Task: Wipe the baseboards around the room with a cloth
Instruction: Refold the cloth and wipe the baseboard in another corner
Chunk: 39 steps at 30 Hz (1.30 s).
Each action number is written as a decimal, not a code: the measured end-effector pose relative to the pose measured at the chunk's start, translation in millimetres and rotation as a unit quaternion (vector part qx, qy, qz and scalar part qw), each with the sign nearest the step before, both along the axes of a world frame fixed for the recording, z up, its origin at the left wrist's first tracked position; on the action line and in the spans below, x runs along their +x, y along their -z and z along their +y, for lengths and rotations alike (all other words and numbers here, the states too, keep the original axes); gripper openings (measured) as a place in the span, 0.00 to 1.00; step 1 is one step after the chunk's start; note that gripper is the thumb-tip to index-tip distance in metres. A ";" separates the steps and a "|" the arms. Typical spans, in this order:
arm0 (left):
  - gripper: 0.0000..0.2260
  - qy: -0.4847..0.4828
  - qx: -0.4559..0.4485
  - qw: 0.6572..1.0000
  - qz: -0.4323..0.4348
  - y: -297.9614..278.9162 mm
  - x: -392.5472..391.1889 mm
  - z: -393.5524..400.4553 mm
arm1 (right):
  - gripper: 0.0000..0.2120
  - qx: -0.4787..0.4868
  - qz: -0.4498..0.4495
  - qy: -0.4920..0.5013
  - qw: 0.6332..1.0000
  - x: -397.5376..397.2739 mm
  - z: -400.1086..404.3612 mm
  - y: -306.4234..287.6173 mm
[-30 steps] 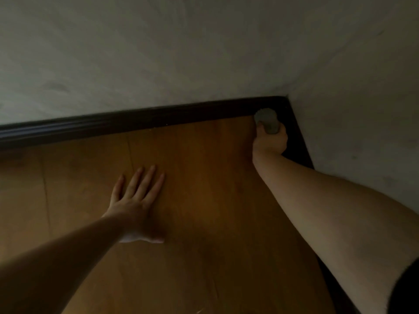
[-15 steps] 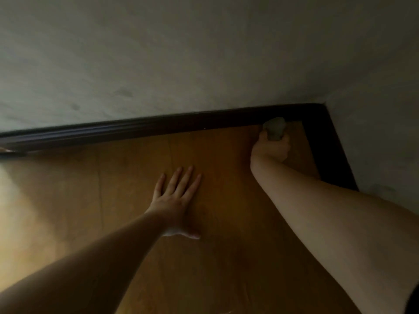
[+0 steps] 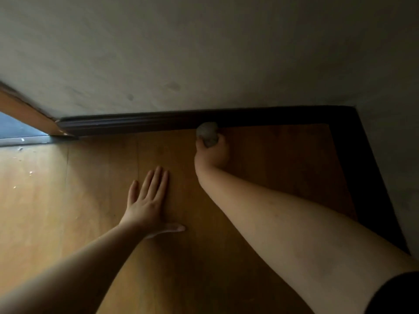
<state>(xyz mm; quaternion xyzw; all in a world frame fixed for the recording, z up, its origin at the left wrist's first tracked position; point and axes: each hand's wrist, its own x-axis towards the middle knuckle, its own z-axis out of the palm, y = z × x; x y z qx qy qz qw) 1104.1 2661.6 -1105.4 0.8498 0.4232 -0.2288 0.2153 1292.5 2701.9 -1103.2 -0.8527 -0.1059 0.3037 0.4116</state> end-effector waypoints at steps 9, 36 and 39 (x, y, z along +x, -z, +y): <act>0.68 0.015 -0.064 0.998 0.021 -5.6 -11.6 7.4 | 0.22 0.017 -0.090 -0.271 0.958 55.5 -27.6 -9.9; 0.70 -0.002 -0.072 0.997 -0.008 13.4 -19.0 8.2 | 0.28 -0.069 -0.238 0.079 0.966 293.4 -104.6 -54.7; 0.70 -0.003 -0.070 0.998 -0.004 14.9 -20.2 8.2 | 0.26 -0.036 -0.212 0.104 0.971 282.4 -92.7 -51.3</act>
